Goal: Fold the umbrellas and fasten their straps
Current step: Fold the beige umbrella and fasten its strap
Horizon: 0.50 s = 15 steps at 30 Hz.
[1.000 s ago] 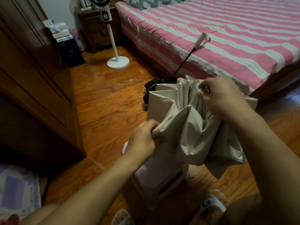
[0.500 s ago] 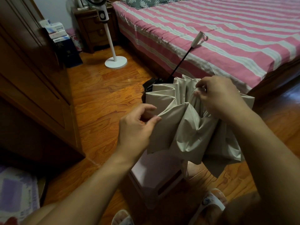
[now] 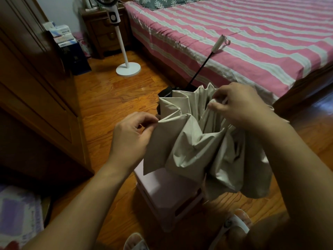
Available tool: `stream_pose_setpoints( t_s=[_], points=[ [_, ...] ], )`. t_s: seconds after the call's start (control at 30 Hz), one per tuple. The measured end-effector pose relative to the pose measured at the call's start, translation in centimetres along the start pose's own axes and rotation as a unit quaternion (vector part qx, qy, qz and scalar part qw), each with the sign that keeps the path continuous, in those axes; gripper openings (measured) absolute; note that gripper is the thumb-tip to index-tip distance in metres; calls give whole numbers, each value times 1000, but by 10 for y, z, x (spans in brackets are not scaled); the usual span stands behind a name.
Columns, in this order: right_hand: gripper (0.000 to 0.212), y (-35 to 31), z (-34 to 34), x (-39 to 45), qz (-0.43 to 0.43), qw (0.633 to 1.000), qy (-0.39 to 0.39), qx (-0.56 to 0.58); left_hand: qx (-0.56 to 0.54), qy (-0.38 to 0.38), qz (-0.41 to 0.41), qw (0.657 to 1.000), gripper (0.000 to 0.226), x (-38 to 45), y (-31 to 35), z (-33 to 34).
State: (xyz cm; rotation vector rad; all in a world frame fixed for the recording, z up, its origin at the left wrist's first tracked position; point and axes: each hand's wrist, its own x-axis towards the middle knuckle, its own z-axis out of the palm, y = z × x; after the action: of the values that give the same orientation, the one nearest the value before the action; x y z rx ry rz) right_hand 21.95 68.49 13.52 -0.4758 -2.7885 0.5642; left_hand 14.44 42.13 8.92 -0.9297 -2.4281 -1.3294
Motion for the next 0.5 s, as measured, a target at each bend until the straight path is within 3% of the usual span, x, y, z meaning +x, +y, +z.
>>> stream_pose_setpoints(
  t_s=[0.2,0.33,0.5],
  points=[
    [23,-6,3,1,-36,999,-20,13,76,31,15,997,21,-2,-1,0],
    [21,-8,8,2,-44,999,-18,19,88,-100,114,985,23,-22,16,17],
    [22,-8,10,4,-44,999,-12,18,69,-111,106,986,22,-35,15,38]
  ],
)
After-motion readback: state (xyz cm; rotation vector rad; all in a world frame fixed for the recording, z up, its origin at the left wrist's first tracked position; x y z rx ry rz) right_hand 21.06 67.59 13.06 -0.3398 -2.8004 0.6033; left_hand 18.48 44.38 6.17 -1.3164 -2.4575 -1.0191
